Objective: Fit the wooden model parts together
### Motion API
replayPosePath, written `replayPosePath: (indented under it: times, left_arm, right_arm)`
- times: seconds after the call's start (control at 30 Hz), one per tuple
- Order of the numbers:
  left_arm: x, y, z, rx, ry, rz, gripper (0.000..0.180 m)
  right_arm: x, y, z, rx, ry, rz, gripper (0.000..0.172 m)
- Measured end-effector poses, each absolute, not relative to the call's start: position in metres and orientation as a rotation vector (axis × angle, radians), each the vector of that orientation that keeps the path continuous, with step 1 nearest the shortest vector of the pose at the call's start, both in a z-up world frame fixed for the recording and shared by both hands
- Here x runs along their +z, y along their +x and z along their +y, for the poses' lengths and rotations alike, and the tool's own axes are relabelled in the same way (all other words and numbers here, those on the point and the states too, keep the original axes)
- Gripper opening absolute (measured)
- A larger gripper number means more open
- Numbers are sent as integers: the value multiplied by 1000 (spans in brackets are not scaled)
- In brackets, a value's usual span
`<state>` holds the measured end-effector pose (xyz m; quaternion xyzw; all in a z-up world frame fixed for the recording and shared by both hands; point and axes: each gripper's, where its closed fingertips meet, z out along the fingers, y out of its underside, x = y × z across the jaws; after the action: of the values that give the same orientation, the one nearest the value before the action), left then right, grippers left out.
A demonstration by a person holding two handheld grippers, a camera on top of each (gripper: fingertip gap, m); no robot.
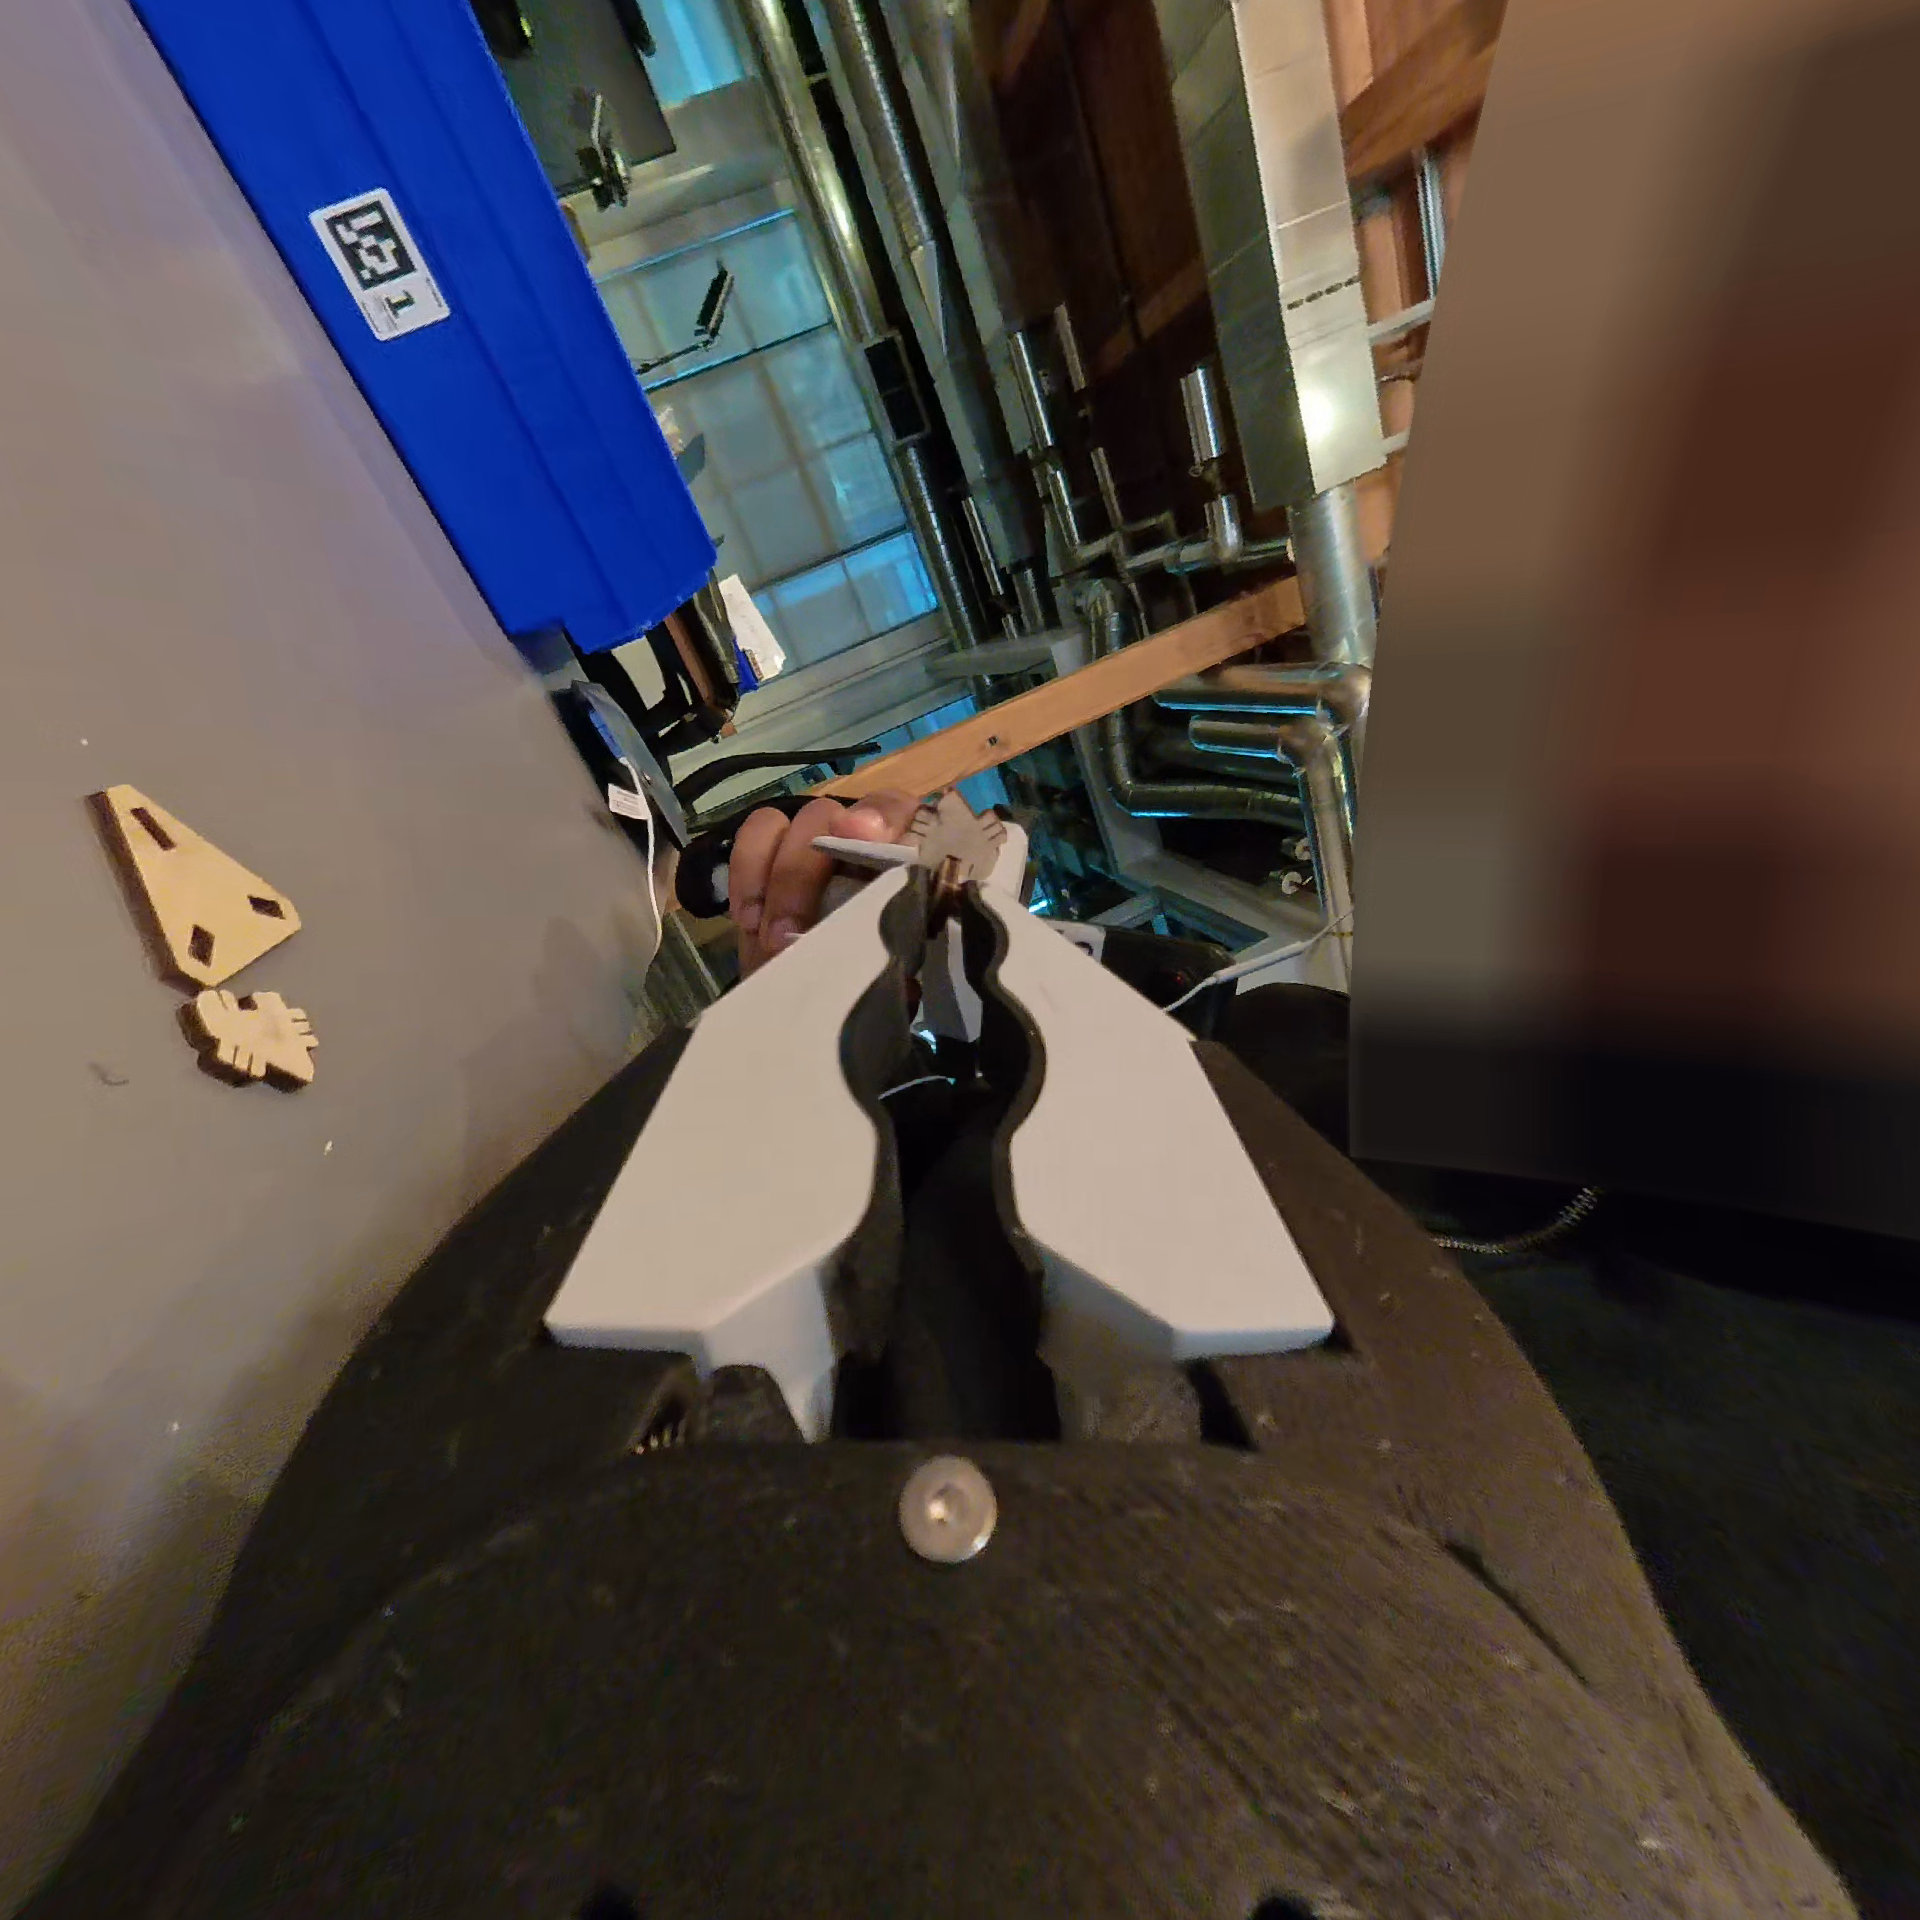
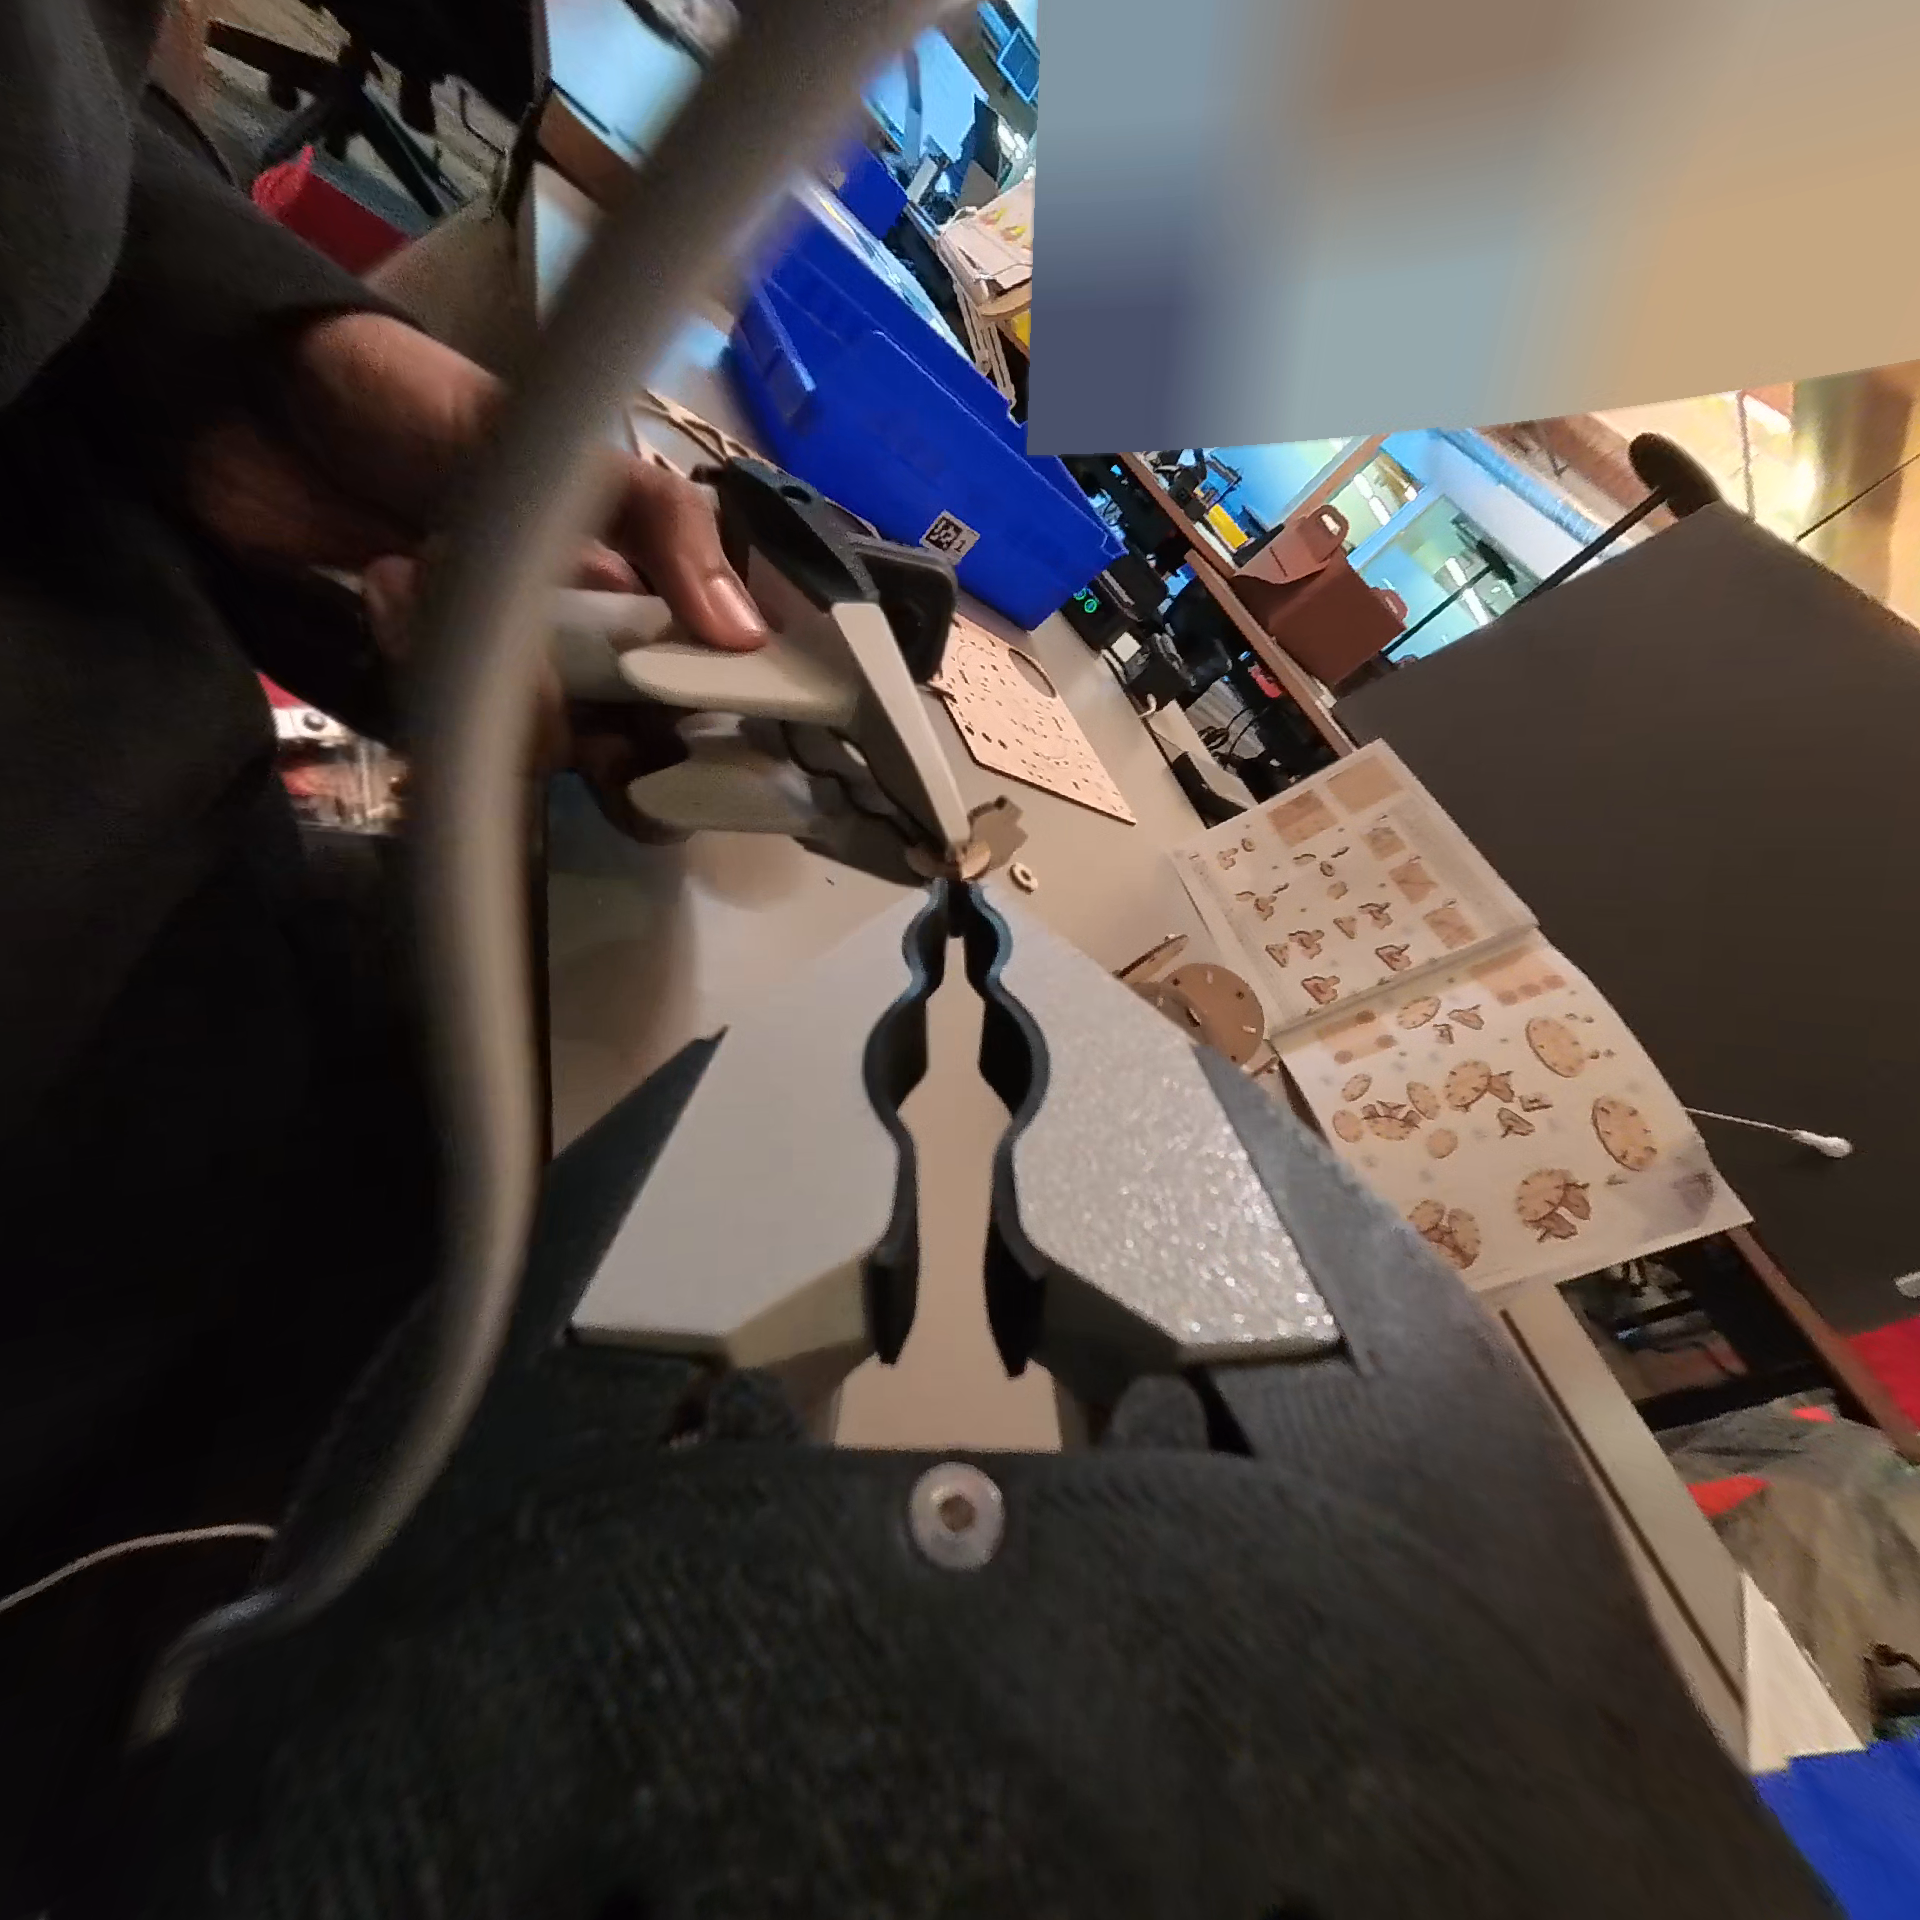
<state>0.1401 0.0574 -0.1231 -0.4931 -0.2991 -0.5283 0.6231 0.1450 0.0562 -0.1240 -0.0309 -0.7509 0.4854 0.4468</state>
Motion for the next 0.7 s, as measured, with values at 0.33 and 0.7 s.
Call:
replayPosePath:
  times: [0.33, 0.7]
  left_arm:
    - [-114, 146, 56, -1156, -1163, -592, 0]
    - [-119, 147, 58, -1090, -1230, -573, 0]
  right_arm:
    - [-125, 145, 58, 1166, -78, -1863, 6]
    - [-123, 148, 57, 1181, -62, -1874, 2]
